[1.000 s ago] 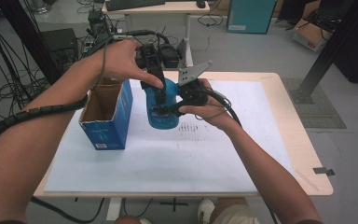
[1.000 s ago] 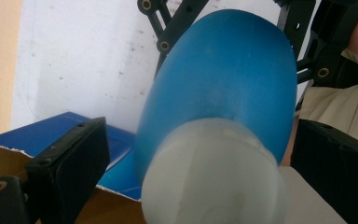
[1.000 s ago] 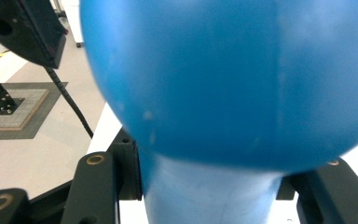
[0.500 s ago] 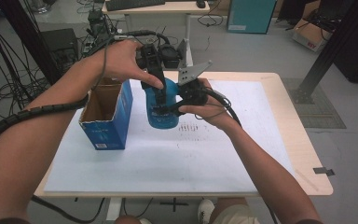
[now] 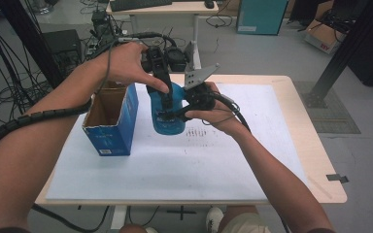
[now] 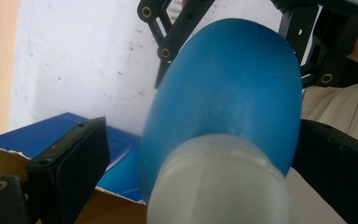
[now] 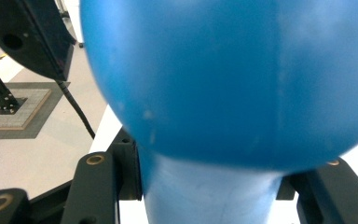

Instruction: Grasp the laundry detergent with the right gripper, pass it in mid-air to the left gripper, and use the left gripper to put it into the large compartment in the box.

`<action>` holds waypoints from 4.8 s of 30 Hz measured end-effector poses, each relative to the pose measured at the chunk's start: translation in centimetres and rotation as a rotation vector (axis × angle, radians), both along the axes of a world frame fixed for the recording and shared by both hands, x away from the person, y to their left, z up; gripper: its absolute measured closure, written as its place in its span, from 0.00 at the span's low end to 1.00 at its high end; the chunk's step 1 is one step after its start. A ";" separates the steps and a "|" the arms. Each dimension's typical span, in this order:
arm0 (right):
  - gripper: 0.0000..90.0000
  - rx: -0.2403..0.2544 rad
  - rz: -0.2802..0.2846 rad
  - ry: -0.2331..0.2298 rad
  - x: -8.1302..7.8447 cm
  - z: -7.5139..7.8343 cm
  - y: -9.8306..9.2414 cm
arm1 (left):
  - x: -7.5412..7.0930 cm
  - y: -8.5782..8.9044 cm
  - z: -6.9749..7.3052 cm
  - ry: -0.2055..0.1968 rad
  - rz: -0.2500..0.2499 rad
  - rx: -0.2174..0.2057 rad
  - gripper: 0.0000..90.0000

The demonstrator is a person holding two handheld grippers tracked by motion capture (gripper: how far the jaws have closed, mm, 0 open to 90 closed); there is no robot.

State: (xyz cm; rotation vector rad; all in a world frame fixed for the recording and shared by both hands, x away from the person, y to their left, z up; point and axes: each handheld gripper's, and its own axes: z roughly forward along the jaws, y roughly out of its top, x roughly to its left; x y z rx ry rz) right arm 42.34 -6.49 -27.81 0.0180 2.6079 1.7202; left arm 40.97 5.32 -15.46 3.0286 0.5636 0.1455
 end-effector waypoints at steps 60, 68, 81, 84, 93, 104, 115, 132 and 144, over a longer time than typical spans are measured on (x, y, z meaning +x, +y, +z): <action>0.49 -0.007 -0.006 -0.006 0.1 0.0 0.0 | 0.5 0.1 0.4 0.016 -0.071 0.061 0.07; 0.49 -0.007 0.010 -0.010 0.1 0.1 -0.1 | 0.4 0.0 0.2 0.015 -0.074 0.065 0.17; 0.49 -0.007 0.015 -0.029 0.1 0.2 -0.2 | 0.6 -0.3 0.0 0.036 -0.084 0.066 0.29; 0.49 -0.007 0.019 -0.029 0.2 0.2 -0.3 | 0.6 -0.3 0.0 0.040 -0.089 0.053 0.33; 0.49 -0.006 0.024 -0.030 0.1 0.0 -0.3 | 0.6 -0.4 -0.2 0.062 -0.092 0.062 0.38; 0.49 -0.007 0.024 -0.022 0.0 -0.2 -0.4 | 0.4 -0.6 -0.4 0.050 -0.093 0.064 0.38; 0.49 -0.015 0.024 -0.025 0.0 -0.3 -0.5 | 0.5 -0.6 -0.4 0.068 -0.102 0.081 0.38; 0.49 -0.012 0.027 -0.026 0.0 -0.3 -0.5 | 0.5 -0.7 -0.5 0.062 -0.110 0.079 0.39; 0.48 -0.012 0.035 -0.022 0.1 -0.6 -0.3 | 0.6 -0.5 -0.6 0.077 -0.107 0.086 0.39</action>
